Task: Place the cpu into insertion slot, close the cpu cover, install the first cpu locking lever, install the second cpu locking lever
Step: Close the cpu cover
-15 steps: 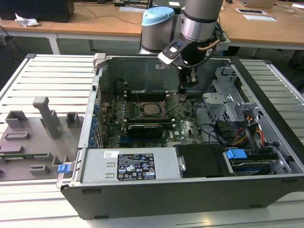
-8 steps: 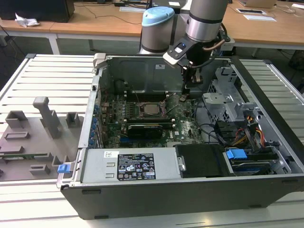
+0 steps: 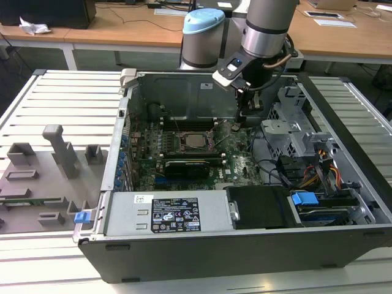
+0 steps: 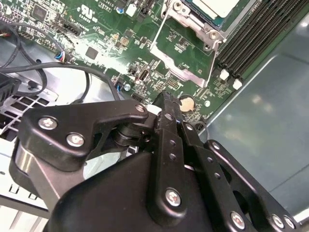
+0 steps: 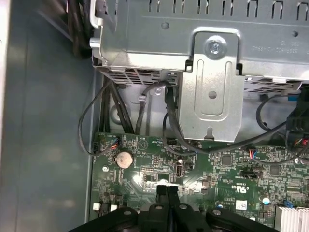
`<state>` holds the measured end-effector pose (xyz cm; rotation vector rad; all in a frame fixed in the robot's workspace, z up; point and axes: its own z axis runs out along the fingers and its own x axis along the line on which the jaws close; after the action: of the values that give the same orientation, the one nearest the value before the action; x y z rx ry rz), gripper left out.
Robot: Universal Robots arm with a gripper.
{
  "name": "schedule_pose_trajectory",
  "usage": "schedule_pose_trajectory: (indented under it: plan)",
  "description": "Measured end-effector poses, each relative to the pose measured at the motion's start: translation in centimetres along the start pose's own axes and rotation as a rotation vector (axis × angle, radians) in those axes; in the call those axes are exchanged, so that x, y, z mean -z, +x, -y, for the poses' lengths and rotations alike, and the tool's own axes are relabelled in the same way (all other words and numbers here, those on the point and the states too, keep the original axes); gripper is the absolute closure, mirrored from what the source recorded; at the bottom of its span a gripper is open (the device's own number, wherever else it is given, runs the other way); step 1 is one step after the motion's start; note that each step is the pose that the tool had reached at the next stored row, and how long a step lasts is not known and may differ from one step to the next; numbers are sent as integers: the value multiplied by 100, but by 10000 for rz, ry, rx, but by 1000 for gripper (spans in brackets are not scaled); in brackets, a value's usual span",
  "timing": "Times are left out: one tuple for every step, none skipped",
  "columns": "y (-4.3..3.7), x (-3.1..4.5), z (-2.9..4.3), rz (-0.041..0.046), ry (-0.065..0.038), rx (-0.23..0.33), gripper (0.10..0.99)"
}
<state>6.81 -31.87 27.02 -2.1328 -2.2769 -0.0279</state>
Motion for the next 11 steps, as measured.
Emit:
schedule_pose_trajectory:
  plan:
    - [0,-10,0,0,0,0,980]
    - [-1,-21,0,0,0,0,980]
    - [-1,-30,0,0,-1,1,980]
    - [-1,-41,1,1,-1,2,980]
    - [-2,-66,6,0,-2,1,980]
    - [-2,-83,11,0,-2,2,980]
    - [-2,-97,18,0,-2,4,980]
    - [-3,-109,38,0,-1,8,980]
    - [-3,-116,57,0,-1,10,980]
    - [-2,-121,80,1,-1,10,980]
    - [-1,-123,101,1,-1,10,980]
